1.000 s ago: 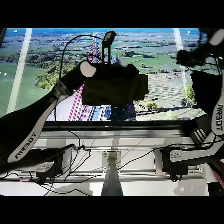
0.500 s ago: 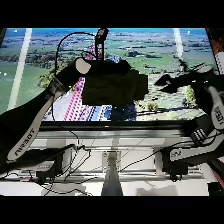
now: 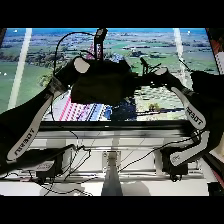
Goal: Fold the clothes and pants, and hang the long-sleeved shirts on hangers.
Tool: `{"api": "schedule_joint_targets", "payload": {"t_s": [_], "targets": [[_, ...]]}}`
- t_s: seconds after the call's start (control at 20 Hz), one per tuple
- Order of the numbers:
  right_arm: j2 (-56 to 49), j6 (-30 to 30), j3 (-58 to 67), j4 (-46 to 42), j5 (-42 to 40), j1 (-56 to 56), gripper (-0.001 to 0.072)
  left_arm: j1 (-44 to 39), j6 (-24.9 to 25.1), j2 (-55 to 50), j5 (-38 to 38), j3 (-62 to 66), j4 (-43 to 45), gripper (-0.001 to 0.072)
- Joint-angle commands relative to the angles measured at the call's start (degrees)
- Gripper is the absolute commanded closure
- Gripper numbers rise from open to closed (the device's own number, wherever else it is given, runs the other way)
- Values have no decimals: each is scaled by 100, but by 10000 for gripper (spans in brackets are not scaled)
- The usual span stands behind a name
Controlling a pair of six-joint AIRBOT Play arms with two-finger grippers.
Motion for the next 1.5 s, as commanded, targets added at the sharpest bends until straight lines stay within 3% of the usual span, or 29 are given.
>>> {"api": "schedule_joint_targets", "payload": {"t_s": [0.0,0.35,0.55,0.85,0.95,1.1,1.15,1.2,1.25,1.45], "targets": [[-15,439,260,-590,-931,382,681,87,2,15,-251,2,48,9],[1178,876,892,-2107,-951,-841,682,911,11,348,-778,4,50,9],[2439,1545,907,-3250,-769,-2315,682,1504,284,964,-776,4,48,9],[3646,1609,907,-4301,-286,-5184,681,1950,284,1620,-780,2,48,9],[3713,1561,901,-4402,376,-6017,681,1950,284,1641,-778,2,48,9],[3484,1561,791,-4634,2061,-6699,677,1950,282,1604,-776,2,46,9],[3375,1582,748,-4636,2382,-6806,488,1950,282,1598,-776,2,46,9],[3281,1596,730,-4638,2518,-6837,145,1950,282,1598,-776,2,46,9],[3204,1716,726,-4640,2634,-6830,6,1950,282,1598,-778,2,46,9],[3200,1770,737,-4572,2651,-6568,10,1950,280,1598,-778,2,44,9]]}}
